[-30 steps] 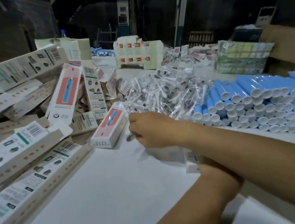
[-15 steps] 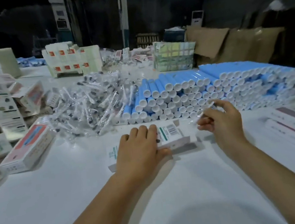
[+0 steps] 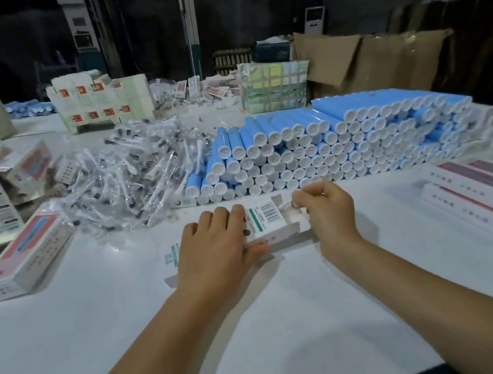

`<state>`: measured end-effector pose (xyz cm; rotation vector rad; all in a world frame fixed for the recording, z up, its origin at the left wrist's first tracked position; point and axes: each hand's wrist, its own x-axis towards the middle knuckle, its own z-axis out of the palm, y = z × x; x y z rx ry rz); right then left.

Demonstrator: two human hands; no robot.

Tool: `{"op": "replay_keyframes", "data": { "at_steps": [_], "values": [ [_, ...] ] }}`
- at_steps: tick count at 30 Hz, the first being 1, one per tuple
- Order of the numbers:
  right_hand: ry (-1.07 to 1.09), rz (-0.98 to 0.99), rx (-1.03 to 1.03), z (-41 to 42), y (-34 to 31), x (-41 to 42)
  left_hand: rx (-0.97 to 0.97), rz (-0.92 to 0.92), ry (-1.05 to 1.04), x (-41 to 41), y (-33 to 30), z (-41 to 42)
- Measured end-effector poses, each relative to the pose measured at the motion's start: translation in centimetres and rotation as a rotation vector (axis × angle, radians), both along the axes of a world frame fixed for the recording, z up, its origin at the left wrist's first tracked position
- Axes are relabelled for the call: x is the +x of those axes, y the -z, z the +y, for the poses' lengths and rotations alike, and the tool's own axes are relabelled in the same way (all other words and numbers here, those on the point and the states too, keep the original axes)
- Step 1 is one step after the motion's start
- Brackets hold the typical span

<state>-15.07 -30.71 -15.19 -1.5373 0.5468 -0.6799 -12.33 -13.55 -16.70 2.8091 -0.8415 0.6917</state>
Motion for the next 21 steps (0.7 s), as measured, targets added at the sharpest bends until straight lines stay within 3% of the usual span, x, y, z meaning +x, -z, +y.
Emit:
{"op": "replay_keyframes", "data": {
  "at_steps": [5, 10, 21],
  "values": [
    [-0.249, 0.023, -0.080, 1.5, 0.4, -0.3, -0.050, 0.007, 0.011, 0.0, -0.1, -0.1],
    [-0.039, -0.145, -0.137, 0.0, 0.1, -1.2, -0.047, 0.003, -0.088, 0.8, -0.3, 0.6],
    [-0.222, -0.077, -0.264, 2.1, 1.1, -1.7, -0.108, -0.016, -0.171, 1.1, -0.4, 0.3]
  ]
}}
